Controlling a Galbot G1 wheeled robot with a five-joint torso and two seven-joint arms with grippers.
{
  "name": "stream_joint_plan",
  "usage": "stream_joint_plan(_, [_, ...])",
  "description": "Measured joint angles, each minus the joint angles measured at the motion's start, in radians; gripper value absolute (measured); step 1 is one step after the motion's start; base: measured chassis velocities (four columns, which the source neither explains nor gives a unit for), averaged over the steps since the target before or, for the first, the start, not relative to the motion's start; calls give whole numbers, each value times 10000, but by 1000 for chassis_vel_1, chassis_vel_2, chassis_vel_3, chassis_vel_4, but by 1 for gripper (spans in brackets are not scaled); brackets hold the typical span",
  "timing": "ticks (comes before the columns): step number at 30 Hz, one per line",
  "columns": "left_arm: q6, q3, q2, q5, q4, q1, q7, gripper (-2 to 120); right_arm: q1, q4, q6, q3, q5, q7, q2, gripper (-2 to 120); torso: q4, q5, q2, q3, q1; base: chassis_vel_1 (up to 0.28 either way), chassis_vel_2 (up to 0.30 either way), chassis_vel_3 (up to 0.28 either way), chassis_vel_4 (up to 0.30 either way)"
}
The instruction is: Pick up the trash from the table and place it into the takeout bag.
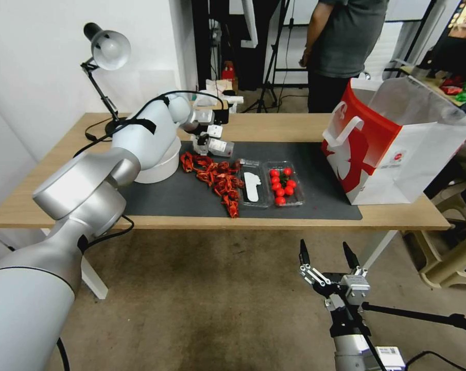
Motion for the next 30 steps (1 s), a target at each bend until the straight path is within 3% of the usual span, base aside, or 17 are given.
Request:
stream_joint_plan(5, [-6, -8, -26, 93, 58, 1, -2, 97, -7, -6, 0, -22, -5, -10, 24, 100, 1, 0, 0, 0, 0, 0, 0, 0, 0])
stream_joint_plan(10, [-8, 6, -27, 180, 114, 0, -3, 75, -47, -8, 0, -49, -31, -25, 46, 100, 1, 0, 0, 0, -1, 0, 0, 0, 0])
stream_joint_plan(13, [-13, 33, -28, 191, 122, -8, 33, 69, -52, -8, 0, -51, -34, -28, 46, 100, 1, -1, 0, 0, 0, 0, 0, 0, 0])
stream_joint_plan(14, [-15, 53, -31, 225, 122, -21, 47, 61, -55, -14, 0, -64, -38, -34, 50, 100, 1, 0, 0, -1, -1, 0, 0, 0, 0])
stream_joint_plan(18, [-16, 106, -33, 245, 122, -28, 56, 52, -56, -30, 0, -85, -45, -40, 68, 100, 0, 0, 1, -1, 0, 0, 0, 0, 0])
stream_joint_plan(20, [-30, 168, -25, 260, 123, -29, 79, 39, -62, -34, 0, -92, -49, -45, 81, 100, 0, 0, 1, -2, -1, 0, 0, 0, 0])
stream_joint_plan(26, [-52, 197, 3, 269, 133, -2, 88, 27, -76, -36, 0, -81, -50, -47, 68, 100, -1, 1, 1, -3, -2, 0, 0, 0, 0])
stream_joint_plan(30, [-91, -29, 128, 251, -267, 68, 50, 19, -83, -36, 0, -78, -50, -49, 76, 100, 8, -3, -1, 1, 0, 0, 0, 0, 0])
